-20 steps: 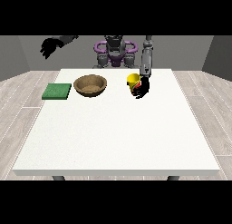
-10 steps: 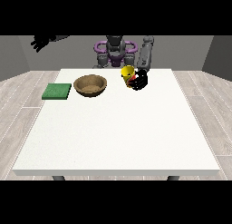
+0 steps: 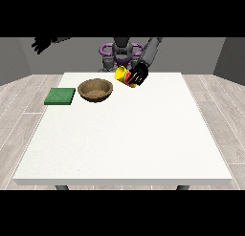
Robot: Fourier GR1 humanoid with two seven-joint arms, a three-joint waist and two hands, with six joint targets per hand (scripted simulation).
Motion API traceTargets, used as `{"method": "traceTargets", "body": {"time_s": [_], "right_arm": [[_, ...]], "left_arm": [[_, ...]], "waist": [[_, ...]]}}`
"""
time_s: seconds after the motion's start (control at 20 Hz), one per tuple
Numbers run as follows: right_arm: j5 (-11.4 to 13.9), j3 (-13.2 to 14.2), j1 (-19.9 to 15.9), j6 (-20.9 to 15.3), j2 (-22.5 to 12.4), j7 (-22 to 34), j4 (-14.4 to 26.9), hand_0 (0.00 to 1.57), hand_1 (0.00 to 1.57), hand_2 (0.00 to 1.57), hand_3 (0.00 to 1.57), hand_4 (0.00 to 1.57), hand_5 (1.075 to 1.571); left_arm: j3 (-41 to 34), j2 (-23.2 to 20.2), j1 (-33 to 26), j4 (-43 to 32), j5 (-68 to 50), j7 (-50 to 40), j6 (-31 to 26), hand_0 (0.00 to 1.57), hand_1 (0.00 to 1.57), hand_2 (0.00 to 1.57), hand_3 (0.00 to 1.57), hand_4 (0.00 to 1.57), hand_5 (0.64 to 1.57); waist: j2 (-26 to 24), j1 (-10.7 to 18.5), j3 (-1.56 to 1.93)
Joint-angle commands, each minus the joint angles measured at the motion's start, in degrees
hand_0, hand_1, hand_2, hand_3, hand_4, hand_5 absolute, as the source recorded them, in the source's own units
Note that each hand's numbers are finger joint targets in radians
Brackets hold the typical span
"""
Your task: Pick the cup and pour the ball into the bowl, then pick the bowl and place it on the pad
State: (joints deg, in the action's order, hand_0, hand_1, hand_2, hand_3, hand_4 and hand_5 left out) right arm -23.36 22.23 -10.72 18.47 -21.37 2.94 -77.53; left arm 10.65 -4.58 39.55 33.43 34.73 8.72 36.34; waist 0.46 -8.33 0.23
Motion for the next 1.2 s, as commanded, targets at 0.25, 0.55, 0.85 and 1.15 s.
{"method": "traceTargets", "body": {"time_s": [0.25, 0.55, 0.85, 1.15], "right_arm": [[-1.7, 2.4, -0.5, 4.5, -3.1, -1.1, 8.5, 0.00, 0.00, 0.00, 0.00, 0.68, 1.559], [0.1, 0.0, -3.4, 3.7, -2.0, -0.4, 11.2, 0.00, 0.00, 0.00, 0.13, 0.69, 1.554], [2.7, 0.1, -4.2, 2.1, -0.9, -5.0, 13.6, 0.00, 0.00, 0.00, 0.26, 0.69, 1.554], [4.2, -3.9, -5.6, 2.1, 3.1, -5.7, 13.9, 0.00, 0.00, 0.00, 0.32, 0.69, 1.553]], "left_arm": [[11.7, 2.5, 11.0, -6.9, 19.2, -21.5, -2.7, 1.36, 1.36, 1.57, 1.57, 1.44, 1.545], [21.0, 4.5, 16.0, -7.2, 27.5, -36.9, -10.2, 1.35, 1.35, 1.57, 1.57, 1.36, 1.563], [28.0, 4.6, 23.3, -9.3, 37.6, -41.6, -18.4, 1.40, 1.40, 1.57, 1.57, 1.04, 1.571], [35.2, 4.6, 17.7, 0.6, 37.6, -47.1, -30.8, 0.25, 0.25, 1.23, 1.56, 1.08, 1.570]], "waist": [[-2.4, 1.6, -0.11], [-5.1, -0.3, -0.16], [-3.2, 1.8, -0.13], [-4.0, -3.3, -0.19]]}}
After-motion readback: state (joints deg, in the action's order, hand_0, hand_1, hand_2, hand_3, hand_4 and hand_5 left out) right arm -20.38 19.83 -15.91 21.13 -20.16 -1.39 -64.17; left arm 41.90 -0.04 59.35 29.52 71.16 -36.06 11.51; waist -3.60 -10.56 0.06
